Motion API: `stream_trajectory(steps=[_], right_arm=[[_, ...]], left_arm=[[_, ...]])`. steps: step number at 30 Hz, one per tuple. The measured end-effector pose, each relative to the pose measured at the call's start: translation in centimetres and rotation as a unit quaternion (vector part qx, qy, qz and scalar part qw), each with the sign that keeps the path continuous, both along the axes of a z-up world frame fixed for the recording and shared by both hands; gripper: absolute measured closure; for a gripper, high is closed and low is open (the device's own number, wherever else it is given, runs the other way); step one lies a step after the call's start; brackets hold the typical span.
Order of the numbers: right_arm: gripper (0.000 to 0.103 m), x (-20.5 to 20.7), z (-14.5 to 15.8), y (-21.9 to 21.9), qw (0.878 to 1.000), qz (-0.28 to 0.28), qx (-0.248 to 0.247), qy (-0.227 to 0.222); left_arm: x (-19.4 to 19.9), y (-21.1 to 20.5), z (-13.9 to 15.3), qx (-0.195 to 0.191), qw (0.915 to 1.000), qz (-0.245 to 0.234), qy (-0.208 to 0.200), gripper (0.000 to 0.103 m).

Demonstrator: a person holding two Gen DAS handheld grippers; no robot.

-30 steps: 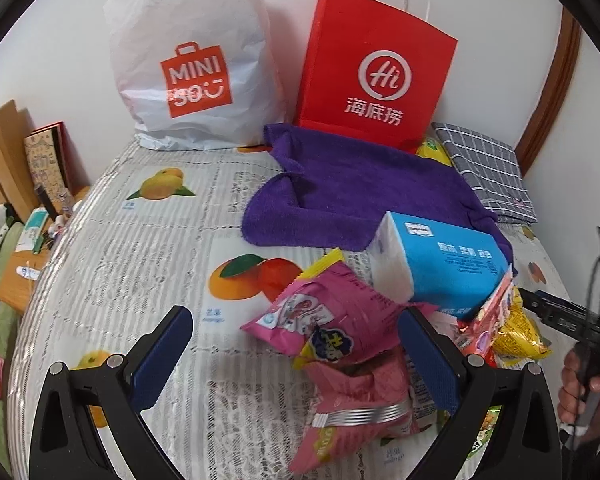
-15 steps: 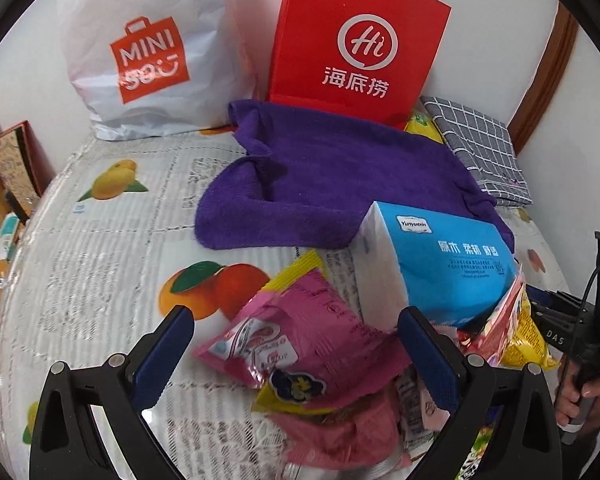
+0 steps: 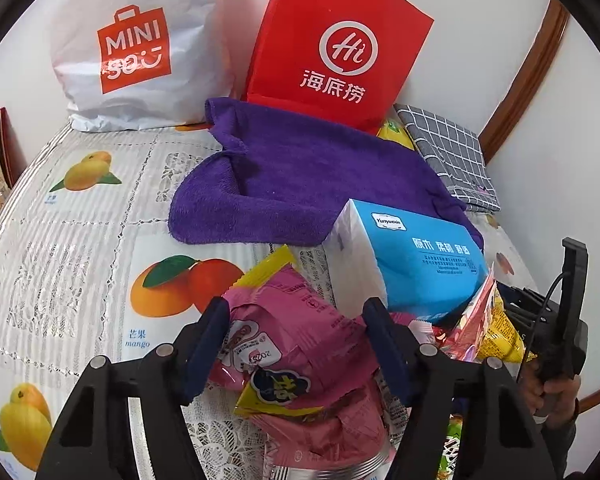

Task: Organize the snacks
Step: 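Grasp the pink peach candy with the right tool while the left tool grasps the pink snack bag, then carry the pink candy and pink snack bag toward the purple towel with both tools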

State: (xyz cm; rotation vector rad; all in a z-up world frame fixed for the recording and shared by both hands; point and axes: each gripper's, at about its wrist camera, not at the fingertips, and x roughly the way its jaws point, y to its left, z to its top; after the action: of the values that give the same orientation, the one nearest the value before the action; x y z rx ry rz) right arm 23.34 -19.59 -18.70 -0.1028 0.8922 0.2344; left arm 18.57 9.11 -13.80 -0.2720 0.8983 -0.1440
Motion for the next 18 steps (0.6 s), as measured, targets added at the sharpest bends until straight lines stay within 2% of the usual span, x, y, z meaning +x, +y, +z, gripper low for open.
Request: stream_trajectory(steps=[3, 9, 18], right_arm=[[0.066, 0.2, 0.0, -0.5, 1.000, -0.003, 0.019, 0.006], [0.066, 0.4, 0.0, -0.9, 0.999, -0.012, 0.037, 0.009], [0.066, 0.4, 0.1, -1.3, 0.999, -0.019, 0.048, 0.005]], left_arm=[[-0.2, 0.0, 0.3, 0.009, 0.9999, 0.008, -0.006, 0.036], [-0.4, 0.5, 0.7, -0.018, 0.9996, 0.009, -0.018, 0.037], [-0.6, 1.0, 0.9, -0.026, 0.9991, 0.016, -0.030, 0.039]])
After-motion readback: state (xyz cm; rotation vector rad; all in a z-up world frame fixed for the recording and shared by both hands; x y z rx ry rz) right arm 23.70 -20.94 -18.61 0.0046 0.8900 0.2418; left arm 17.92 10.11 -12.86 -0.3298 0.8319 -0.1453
